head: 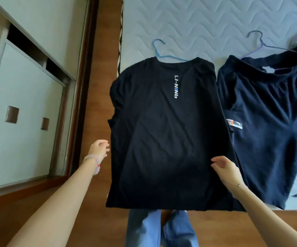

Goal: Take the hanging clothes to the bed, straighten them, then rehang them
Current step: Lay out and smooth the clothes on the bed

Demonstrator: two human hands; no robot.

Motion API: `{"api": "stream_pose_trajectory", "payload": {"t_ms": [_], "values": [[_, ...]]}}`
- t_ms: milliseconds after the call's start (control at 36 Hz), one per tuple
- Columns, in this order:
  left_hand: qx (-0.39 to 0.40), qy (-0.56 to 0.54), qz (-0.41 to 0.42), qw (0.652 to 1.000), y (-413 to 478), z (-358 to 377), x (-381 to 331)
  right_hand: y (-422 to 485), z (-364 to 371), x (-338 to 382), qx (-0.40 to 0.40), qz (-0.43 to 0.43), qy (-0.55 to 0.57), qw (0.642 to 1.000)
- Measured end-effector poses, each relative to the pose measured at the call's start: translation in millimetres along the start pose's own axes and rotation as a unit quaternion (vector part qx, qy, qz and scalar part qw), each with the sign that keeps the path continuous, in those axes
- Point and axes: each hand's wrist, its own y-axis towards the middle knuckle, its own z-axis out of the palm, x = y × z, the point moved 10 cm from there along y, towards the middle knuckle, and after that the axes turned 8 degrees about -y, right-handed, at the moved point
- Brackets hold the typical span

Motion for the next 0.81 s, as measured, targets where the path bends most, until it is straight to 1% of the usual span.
{"api": "stream_pose_trajectory", "payload": {"t_ms": [83, 194, 306, 417, 472, 611, 750, 806], "values": [[0.034, -0.062, -0.050, 0.996, 34.8, 13.7, -20.4, 18.7, 10.2, 43.2, 0.006, -0.013, -0.006, 1.000], [0.115, -0.088, -0.173, 0.974, 61.4, 42.2, -21.5, 41.6, 15.6, 92.9, -0.016, -0.053, -0.049, 0.997], [0.158, -0.150, -0.212, 0.953, 94.0, 65.4, -24.4, 54.0, 14.1, 127.9, -0.042, -0.102, -0.137, 0.984], [0.147, -0.282, -0.206, 0.926, 110.6, 82.3, -46.9, 60.9, 14.8, 141.8, -0.053, -0.119, -0.161, 0.978], [0.126, -0.320, -0.196, 0.918, 117.2, 82.2, -58.3, 64.5, 16.4, 143.3, -0.054, -0.118, -0.163, 0.978], [0.083, -0.378, -0.159, 0.908, 140.4, 55.6, -77.2, 67.8, 17.4, 145.8, -0.042, -0.099, -0.165, 0.980], [-0.009, -0.425, -0.061, 0.903, 155.0, -10.8, -90.6, 67.3, 14.6, 148.0, -0.034, -0.097, -0.157, 0.982], [-0.042, -0.406, -0.032, 0.912, 149.0, -33.7, -86.2, 66.6, 13.1, 149.1, -0.032, -0.099, -0.155, 0.982]]}}
